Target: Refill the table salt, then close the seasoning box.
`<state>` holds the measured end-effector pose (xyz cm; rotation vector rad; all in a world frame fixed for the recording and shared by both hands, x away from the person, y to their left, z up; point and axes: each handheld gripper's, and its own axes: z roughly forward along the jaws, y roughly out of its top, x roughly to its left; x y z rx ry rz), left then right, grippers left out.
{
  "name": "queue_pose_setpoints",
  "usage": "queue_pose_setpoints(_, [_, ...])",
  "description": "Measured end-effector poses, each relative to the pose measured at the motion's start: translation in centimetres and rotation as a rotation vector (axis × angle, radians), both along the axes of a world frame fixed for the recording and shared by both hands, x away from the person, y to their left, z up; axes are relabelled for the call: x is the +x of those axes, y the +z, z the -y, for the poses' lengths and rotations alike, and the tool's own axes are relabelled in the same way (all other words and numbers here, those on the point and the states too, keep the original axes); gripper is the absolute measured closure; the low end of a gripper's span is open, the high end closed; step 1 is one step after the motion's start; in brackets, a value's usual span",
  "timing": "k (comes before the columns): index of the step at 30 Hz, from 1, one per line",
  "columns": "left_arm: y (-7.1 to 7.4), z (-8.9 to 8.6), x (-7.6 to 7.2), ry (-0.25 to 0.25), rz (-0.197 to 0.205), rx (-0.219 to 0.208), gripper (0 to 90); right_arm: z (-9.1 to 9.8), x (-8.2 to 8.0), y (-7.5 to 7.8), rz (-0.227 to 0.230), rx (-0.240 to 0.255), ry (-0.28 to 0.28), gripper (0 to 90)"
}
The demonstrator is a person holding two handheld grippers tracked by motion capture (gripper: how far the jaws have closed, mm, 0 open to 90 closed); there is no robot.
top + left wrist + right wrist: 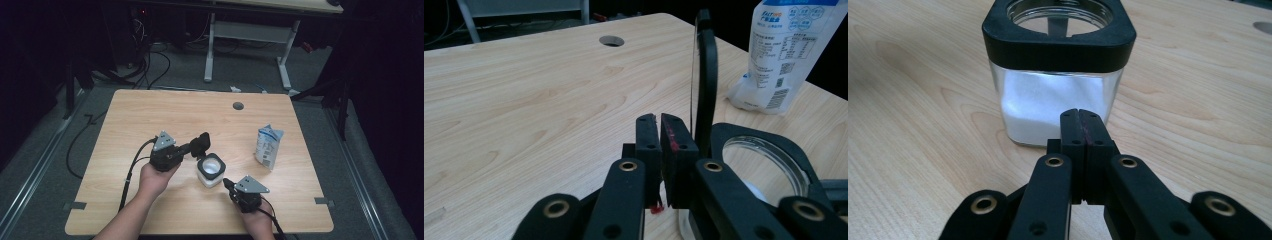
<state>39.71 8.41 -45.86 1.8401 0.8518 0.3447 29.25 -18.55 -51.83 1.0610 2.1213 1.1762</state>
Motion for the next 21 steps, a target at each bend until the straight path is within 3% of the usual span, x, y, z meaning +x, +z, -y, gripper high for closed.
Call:
queue_pose_setpoints(10, [0.5, -0.1, -0.3, -0.007, 0.002, -0.032, 89.0, -0.7, 0.2, -0.2, 0.001, -0.005, 0.026, 89.8])
queue_pose_setpoints(15, [0.6, 0.0, -0.8, -0.014, 0.017, -0.022, 88.9, -0.9, 0.2, -0.2, 0.002, -0.007, 0.029, 89.8])
queue_pose_setpoints(21, [0.6, 0.6, -1.8, -0.050, 0.029, -0.034, 88.6, -1.0, 0.2, -0.2, 0.001, -0.008, 0.033, 89.8])
